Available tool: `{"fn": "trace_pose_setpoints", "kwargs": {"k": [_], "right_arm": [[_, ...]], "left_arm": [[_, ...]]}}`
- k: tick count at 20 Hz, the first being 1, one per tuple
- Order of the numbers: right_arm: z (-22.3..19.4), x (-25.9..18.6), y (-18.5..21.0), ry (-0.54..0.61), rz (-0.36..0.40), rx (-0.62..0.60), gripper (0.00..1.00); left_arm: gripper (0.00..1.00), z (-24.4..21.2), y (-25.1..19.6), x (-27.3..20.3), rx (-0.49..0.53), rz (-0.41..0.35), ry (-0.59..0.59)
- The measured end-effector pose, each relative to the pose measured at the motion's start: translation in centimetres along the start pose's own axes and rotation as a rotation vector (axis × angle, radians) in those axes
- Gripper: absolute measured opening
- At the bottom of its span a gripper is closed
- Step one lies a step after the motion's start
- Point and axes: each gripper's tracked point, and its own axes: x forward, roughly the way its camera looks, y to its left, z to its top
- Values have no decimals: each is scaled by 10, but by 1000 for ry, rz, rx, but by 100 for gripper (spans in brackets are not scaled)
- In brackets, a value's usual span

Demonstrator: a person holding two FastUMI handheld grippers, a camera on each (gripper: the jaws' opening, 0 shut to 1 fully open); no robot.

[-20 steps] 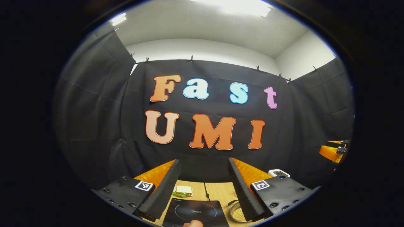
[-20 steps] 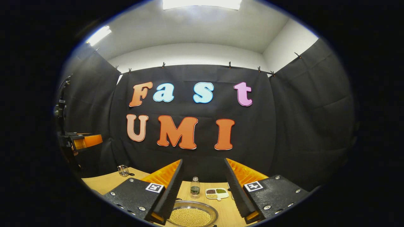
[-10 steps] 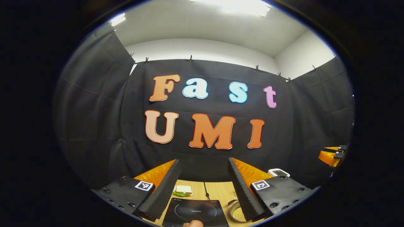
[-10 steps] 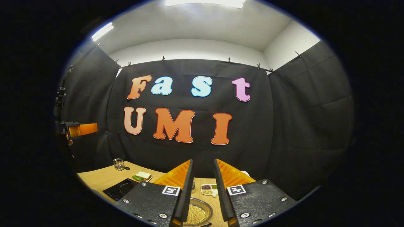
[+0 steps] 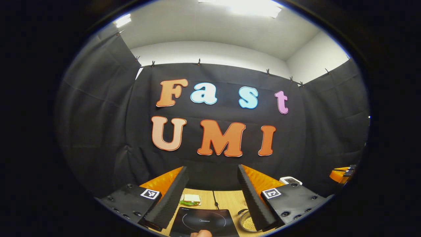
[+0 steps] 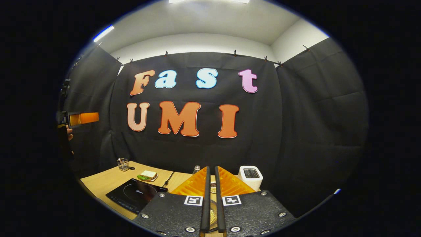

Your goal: First push the handle of the pot to place it horizontally, then grasp the pot with both hands and set it on the induction cooktop.

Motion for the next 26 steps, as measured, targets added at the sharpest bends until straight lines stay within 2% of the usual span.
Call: {"fn": "trace_pose_setpoints", "kwargs": {"k": [2, 3, 4, 26], "right_arm": [[-16, -3, 1, 28, 4, 0, 4], [-24, -4, 2, 45, 6, 2, 5], [-33, -5, 3, 63, 8, 2, 0], [-208, -23, 20, 442, 26, 55, 0]], "left_arm": [[98, 1, -1, -1, 3, -4, -3], [98, 2, -2, -2, 2, -7, -3], [98, 0, -3, -2, 2, -10, -3], [98, -7, 16, -2, 18, 16, 10]]}}
